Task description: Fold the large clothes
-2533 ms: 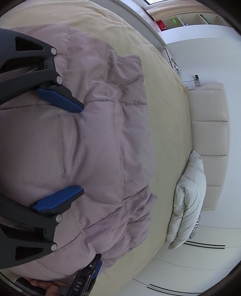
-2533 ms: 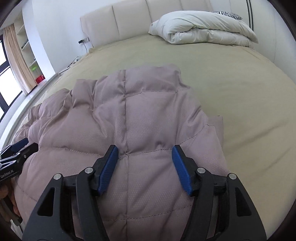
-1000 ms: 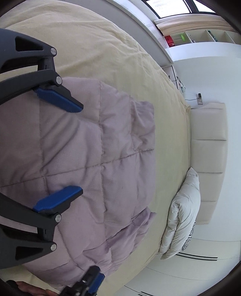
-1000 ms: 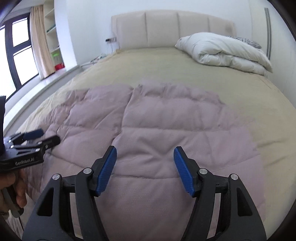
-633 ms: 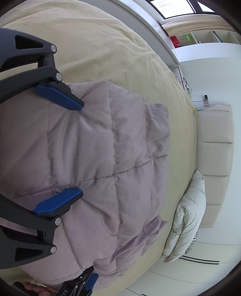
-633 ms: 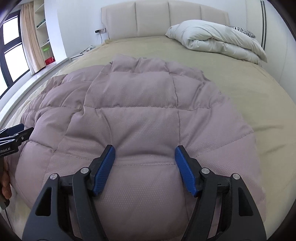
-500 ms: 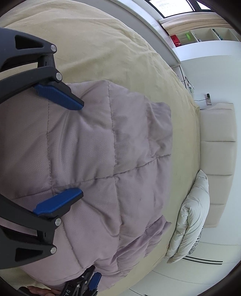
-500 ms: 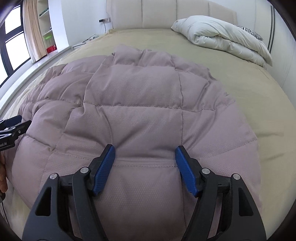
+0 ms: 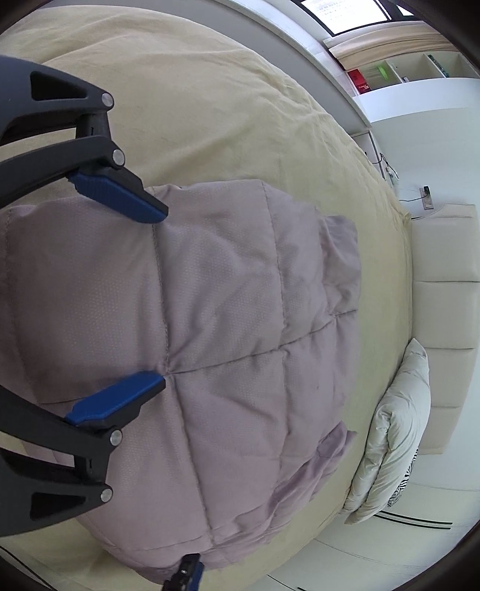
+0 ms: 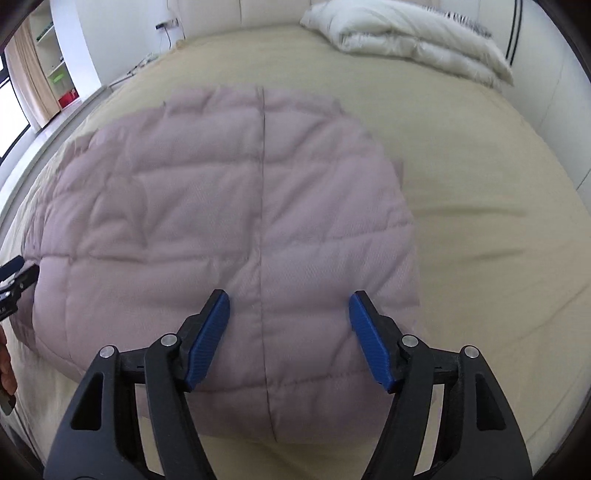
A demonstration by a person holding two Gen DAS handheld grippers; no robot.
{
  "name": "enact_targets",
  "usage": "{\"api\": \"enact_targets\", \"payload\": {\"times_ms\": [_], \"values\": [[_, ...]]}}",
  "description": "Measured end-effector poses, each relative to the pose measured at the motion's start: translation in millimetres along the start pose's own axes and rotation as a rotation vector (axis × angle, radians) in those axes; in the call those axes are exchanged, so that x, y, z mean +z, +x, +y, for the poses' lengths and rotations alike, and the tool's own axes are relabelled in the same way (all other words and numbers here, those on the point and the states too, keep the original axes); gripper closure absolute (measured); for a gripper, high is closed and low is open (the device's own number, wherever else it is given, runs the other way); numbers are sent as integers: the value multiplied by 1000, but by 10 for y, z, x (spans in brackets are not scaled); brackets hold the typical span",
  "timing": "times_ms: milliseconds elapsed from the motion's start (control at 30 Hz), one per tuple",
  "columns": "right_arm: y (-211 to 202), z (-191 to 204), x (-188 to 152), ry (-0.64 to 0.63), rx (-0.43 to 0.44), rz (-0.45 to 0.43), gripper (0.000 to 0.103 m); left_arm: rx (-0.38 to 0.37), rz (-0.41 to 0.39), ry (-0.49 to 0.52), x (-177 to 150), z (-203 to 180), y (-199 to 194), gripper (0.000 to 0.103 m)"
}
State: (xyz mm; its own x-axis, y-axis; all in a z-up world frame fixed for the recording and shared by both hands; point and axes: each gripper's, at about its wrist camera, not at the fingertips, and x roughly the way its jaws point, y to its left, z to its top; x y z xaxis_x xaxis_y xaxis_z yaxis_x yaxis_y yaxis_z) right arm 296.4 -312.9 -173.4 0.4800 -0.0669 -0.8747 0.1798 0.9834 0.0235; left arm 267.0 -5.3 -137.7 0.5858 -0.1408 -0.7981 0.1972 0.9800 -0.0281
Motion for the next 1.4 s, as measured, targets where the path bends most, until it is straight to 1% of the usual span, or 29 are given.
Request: {"api": "enact_targets", "payload": {"times_ms": [67,233,400,433,533,600,633,700,733,767,833,867,900,933,1000,1100,1133,1167,1200,1267,1300,1333,1400], "values": [[74,-27,-30,-1,26,-2,36,8,3,2,23,-44,28,17],[202,58,48,-38,-15,32,33,-33,17,-24,69,7,180,13],[278,118,49,-32,-24,2,33,-34,25,-11,117,-19,312,8],[265,125,-25,-28,-26,-5,33,-35,26,-10,126,-21,324,7],[236,124,-19,-25,-31,-1,33,-41,37,-19,144,-8,280,8],[125,119,59,0,-36,26,33,-66,36,-56,158,66,143,10],[16,133,95,28,-42,22,33,-80,23,-75,149,115,52,13],[-254,223,90,57,40,-56,33,-121,-21,-131,121,266,-157,15],[-341,317,108,46,68,-89,33,-140,-43,-159,107,346,-241,15],[-388,450,132,15,73,-106,33,-151,-64,-183,92,427,-313,15],[-327,757,182,-81,69,-91,33,-160,-90,-213,70,581,-404,15],[-224,906,194,-129,59,-72,33,-169,-93,-223,62,652,-406,15],[-118,976,195,-144,40,-63,31,-165,-80,-229,47,726,-370,15],[-35,997,210,-138,32,-59,27,-155,-59,-235,29,781,-317,15],[74,950,238,-87,59,-60,26,-155,-28,-256,-31,876,-230,15],[80,946,262,-103,70,-40,26,-194,-13,-317,-130,998,-200,15],[21,916,283,-102,84,-33,26,-209,-17,-333,-155,1008,-214,15],[54,814,262,-92,106,-32,26,-226,-21,-347,-164,1033,-221,15],[-46,737,265,-71,150,-44,26,-245,-22,-359,-171,1058,-221,15],[-275,484,237,-17,248,-118,25,-298,-5,-395,-148,1110,-169,13],[-322,328,196,14,293,-146,25,-318,7,-409,-121,1136,-130,13],[-385,184,197,52,335,-167,24,-344,17,-423,-94,1157,-83,13],[-455,-143,201,132,421,-184,19,-413,46,-466,-55,1201,47,9]]}}
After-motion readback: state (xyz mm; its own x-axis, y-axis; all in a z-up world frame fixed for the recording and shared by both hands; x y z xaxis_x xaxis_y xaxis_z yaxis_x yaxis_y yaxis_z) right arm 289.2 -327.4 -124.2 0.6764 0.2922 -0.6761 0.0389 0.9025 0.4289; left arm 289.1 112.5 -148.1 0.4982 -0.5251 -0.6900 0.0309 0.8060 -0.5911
